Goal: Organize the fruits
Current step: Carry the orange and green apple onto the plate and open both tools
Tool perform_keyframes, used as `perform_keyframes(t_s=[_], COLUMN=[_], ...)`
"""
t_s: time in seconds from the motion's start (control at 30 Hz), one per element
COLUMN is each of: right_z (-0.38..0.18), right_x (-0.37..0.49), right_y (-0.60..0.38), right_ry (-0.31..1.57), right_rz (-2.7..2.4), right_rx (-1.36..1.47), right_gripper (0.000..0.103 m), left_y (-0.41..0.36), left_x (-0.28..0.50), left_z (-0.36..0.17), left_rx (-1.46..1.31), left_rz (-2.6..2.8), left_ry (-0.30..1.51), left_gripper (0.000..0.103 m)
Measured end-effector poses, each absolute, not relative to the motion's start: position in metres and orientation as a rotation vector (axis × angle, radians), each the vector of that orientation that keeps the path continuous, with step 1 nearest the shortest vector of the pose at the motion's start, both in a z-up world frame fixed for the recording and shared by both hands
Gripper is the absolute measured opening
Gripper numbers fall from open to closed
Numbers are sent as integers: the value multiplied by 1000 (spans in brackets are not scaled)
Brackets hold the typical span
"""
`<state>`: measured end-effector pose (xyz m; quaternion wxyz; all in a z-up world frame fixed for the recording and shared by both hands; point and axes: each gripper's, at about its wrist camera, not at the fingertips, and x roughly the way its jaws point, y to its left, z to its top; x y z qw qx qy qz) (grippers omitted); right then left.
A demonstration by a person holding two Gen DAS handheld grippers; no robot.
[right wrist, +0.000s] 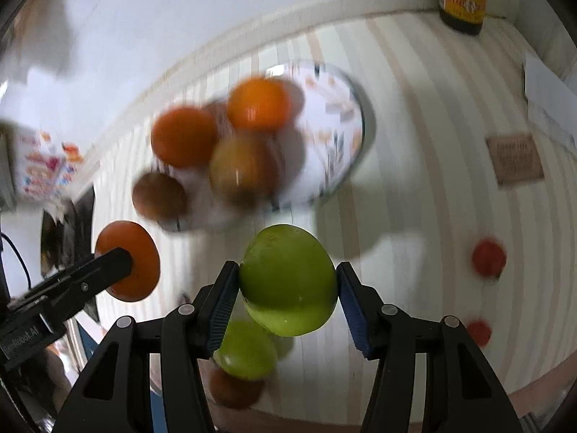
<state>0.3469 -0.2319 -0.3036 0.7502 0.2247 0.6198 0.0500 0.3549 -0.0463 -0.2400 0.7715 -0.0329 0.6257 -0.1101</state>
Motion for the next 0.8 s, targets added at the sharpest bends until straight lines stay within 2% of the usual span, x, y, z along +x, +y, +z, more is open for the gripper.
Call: perform_keyframes(t_s=[0.13,0.47,0.53,0.6,0.67,0.8], right_z=[-306,-333,-339,-341,-339,-330], right_x=[382,428,429,431,434,437], right_y=[-248,-264,-269,-270,-268,-263], right_ry=[1348,1388,1396,1387,1381,1380], right_rz=[80,41,57,85,91,73], right_rx=[525,553,582,619,613,551], right_gripper=[58,58,59,68,90,92], left_y=[-65,-72,-70,-70,-70,-66], left_x=[387,408,409,411,414,415], left_z=[-257,-288,-286,-284,-281,-276], left_rx=[-19,11,-9,-21,-12,-23], left_rz=[-228,-175,-170,-166,-148,-131], left_ry=[1398,1457,1441,1432,1417,1400], left_gripper=[60,61,70,90,92,92])
